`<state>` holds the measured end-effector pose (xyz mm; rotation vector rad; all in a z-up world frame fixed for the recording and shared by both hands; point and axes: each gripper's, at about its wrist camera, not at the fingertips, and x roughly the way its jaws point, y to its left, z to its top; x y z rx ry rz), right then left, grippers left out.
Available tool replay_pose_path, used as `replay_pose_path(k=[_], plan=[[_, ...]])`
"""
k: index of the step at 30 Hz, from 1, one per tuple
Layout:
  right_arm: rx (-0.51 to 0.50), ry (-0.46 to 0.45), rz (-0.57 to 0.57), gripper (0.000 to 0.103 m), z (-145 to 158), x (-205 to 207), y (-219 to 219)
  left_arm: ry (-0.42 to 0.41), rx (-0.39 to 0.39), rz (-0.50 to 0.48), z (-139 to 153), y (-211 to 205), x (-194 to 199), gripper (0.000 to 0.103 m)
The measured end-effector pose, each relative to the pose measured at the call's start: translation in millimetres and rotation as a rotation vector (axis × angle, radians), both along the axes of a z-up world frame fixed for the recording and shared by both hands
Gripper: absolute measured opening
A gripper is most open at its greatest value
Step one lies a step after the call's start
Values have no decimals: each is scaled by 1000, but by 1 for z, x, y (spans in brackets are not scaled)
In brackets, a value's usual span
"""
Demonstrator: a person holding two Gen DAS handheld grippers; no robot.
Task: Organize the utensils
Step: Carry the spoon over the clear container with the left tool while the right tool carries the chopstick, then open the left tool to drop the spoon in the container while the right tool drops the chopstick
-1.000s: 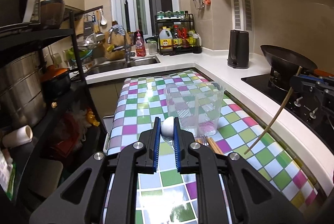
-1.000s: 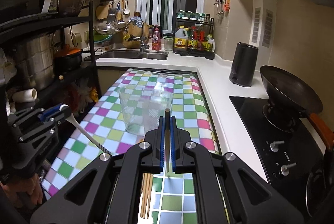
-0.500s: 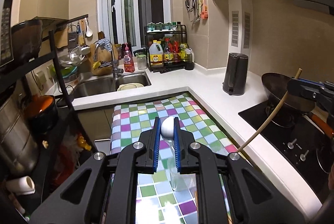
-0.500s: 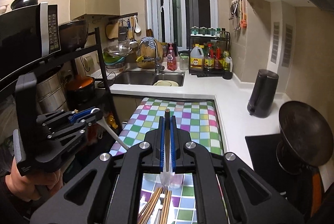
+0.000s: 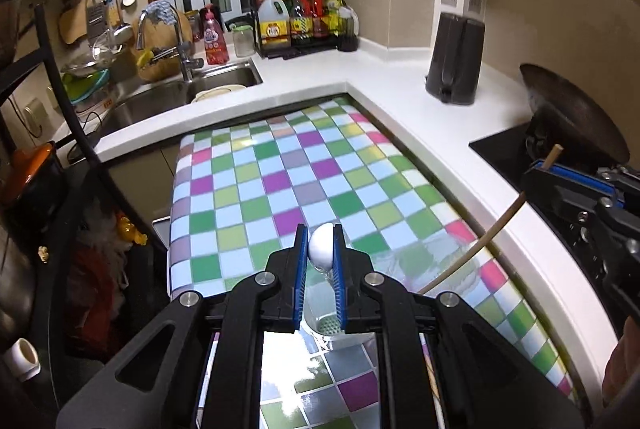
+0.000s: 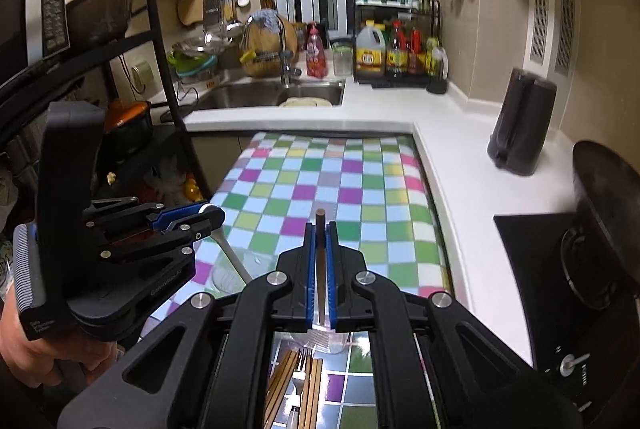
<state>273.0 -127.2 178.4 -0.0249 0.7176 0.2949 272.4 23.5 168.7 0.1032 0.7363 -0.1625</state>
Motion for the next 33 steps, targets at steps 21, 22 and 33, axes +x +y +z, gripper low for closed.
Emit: replay_pose_path(k=[21,22,33], plan=[[-48,-154,-75,45,3,-55,-15,-252,-54,74,0,-2,-70,59],[-47,-188,-78,45,6,-67,-17,-268,-58,78,0,-2,-77,58],[-20,-330,-121,40,-51,-189,-36,-360,-76,120,-62,-3,-181,19]])
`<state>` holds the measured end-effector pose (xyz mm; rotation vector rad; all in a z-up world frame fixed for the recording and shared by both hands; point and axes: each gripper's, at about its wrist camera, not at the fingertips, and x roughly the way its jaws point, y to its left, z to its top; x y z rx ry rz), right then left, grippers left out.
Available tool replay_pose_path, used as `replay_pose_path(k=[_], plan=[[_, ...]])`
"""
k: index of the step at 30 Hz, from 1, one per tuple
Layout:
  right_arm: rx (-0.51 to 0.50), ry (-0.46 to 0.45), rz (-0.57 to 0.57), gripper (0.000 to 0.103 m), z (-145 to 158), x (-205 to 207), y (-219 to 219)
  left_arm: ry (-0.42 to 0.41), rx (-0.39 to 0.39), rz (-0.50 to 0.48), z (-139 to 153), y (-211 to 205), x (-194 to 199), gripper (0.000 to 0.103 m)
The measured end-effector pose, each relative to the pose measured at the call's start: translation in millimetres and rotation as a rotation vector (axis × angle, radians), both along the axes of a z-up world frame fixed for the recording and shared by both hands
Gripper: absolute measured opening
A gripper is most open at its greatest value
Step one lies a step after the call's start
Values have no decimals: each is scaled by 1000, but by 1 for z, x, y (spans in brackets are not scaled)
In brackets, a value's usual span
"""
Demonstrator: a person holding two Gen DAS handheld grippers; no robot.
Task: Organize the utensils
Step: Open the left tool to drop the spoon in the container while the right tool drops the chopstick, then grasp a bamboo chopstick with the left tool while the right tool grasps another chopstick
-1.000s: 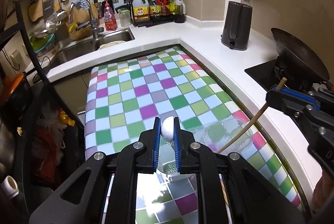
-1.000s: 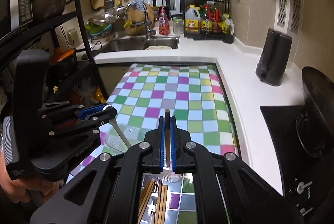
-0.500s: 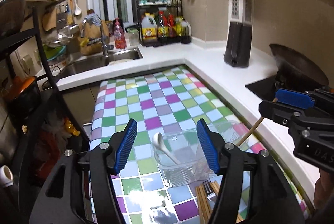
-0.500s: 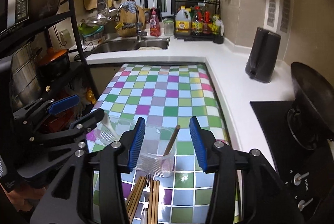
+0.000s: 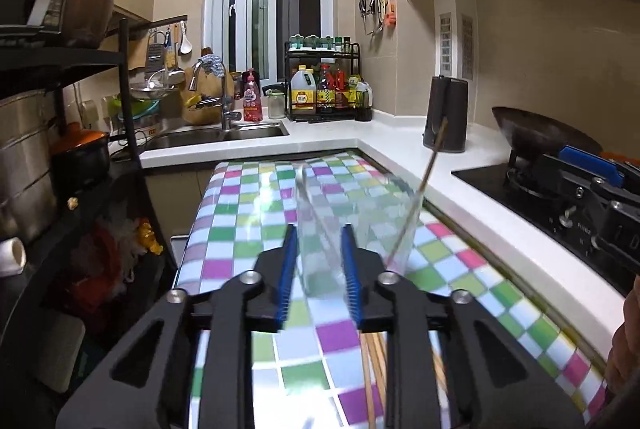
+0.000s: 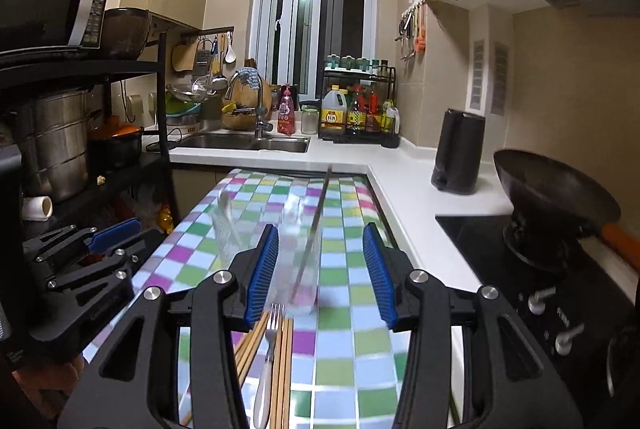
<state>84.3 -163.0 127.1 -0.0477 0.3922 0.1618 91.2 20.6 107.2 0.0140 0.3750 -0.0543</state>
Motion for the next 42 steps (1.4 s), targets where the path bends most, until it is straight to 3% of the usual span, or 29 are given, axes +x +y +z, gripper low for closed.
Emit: replay_pose_path(k=[2,4,13,19,33,42], plan=[[31,38,3,21,-22,-17,-6,11,-13,14,-19,1,-19,13],[63,74,-15,12,-45,-33,-12,22,-27,18,-39,1,-38,11],[43,249,-33,11,-142,-68,-8,104,-32,-19,-109,-16,-89,11],[33,283,-14,12,-156,-67,-9,145,-17,-43,-131,-26,-96,12],[18,369,42,13,-173,-60,1,206,-25,-18,-148,-27,-87,12],[1,361,43,11,-174,-60,1,178,17,-11,-151,-35,-91,12]])
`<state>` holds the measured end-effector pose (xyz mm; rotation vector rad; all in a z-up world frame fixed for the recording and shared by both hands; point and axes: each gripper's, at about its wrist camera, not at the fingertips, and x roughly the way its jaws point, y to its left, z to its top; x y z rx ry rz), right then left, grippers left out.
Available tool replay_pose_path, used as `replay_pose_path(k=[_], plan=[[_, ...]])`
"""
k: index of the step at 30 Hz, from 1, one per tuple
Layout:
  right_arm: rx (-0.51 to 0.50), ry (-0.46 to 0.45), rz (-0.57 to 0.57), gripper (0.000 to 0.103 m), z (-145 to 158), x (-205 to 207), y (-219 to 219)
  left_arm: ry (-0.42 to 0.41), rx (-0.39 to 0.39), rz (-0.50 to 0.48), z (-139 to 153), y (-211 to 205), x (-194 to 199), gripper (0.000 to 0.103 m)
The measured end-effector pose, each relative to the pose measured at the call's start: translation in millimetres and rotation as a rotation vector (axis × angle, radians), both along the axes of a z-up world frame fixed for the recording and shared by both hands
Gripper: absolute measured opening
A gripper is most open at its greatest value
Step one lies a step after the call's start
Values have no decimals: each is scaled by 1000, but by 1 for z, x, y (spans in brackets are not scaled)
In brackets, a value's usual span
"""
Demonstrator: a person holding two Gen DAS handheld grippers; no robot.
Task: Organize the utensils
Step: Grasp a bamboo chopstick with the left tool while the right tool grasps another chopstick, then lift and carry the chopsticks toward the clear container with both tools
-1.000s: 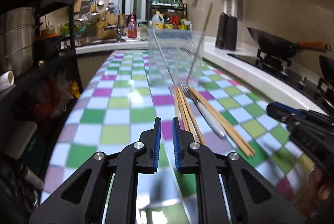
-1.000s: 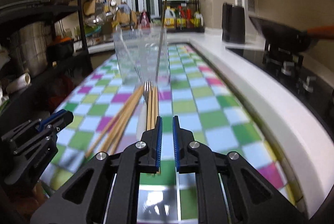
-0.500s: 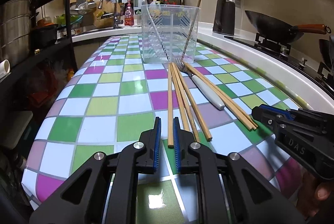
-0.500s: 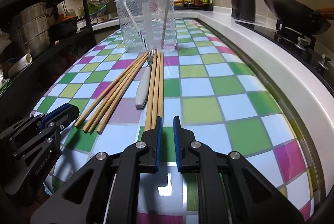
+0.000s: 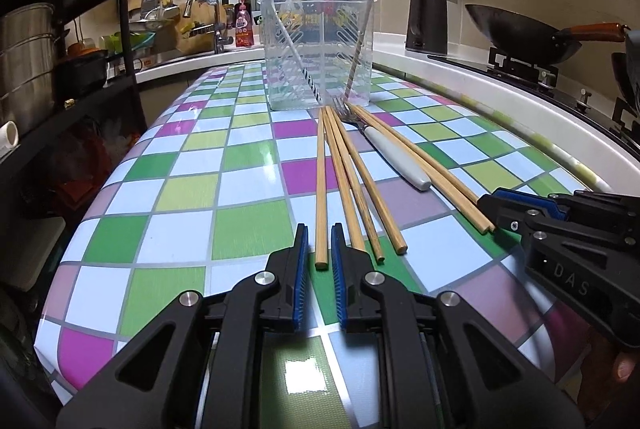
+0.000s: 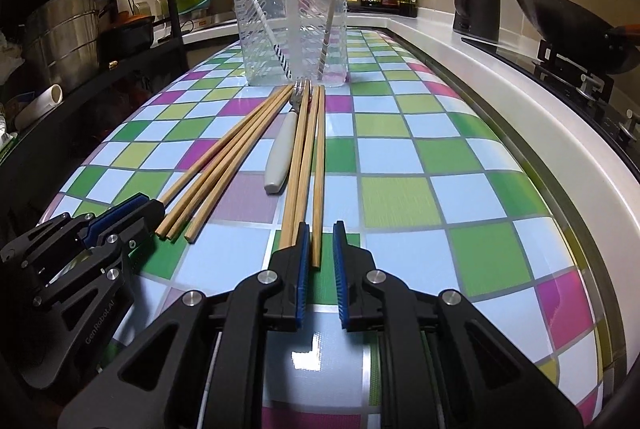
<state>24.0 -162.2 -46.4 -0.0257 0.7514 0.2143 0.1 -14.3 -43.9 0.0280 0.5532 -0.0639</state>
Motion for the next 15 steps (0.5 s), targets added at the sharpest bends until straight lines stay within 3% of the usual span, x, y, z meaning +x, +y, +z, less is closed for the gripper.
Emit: replay_pose_path(k=[3,15], plan=[[6,-2,1,5,0,-1,-1,1,-9,-1,1,0,0,7],[-11,-47,-102,4,-1,-14,-10,-11,-2,53,2,3,-9,7]])
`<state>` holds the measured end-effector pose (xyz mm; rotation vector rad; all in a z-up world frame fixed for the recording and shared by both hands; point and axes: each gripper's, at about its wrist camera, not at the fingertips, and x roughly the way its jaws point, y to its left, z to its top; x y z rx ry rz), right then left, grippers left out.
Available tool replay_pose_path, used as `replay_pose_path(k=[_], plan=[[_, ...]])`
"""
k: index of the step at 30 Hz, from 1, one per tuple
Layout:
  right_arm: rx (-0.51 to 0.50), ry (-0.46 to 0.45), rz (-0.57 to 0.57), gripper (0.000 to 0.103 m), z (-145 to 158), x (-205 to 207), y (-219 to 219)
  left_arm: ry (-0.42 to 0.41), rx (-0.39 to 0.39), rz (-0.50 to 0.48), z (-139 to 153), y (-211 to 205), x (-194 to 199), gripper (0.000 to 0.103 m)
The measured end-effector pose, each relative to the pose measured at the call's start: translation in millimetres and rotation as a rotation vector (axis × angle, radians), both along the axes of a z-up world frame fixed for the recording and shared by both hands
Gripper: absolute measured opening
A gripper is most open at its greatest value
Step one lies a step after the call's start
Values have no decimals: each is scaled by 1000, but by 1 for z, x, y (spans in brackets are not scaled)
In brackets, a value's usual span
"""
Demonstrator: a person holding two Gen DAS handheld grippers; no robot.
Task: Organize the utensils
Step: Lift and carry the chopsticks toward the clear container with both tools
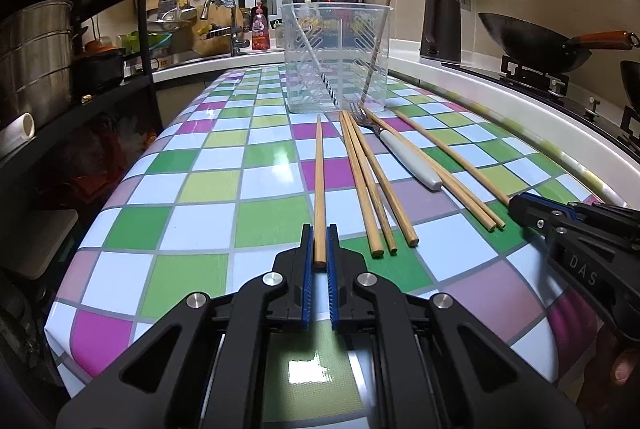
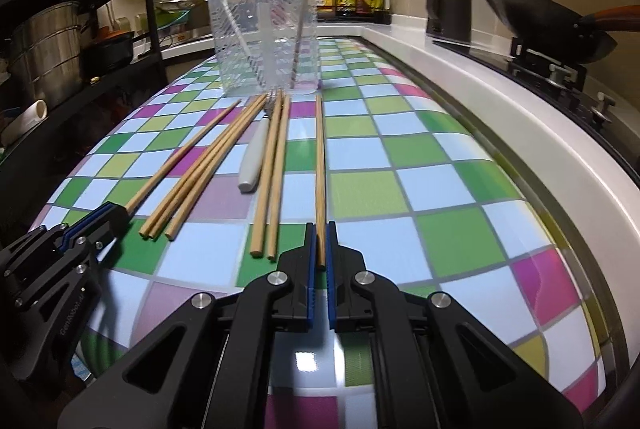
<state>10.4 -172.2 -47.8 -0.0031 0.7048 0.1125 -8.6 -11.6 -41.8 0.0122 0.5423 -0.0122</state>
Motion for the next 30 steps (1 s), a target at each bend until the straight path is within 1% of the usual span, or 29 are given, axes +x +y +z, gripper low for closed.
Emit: replay_pose_path(k=[4,8,13,23,30], plan=[[-10,-4,0,7,-2,-1,-1,-5,-7,7,-1,1,-1,7],[-6,-9,1,7,-2,-1,-2,-11,-16,7,-2,2,-2,7],[-2,-13,3,7,-1,-1,-1,-25,-3,11,-3,-1,-4,7],[-6,-21,4,7,-2,-1,0,-27,0,12,-2,0,-4,7],[-7,-23,4,6,-2,-2,0,-28,-15,13,-2,1,-4,7]])
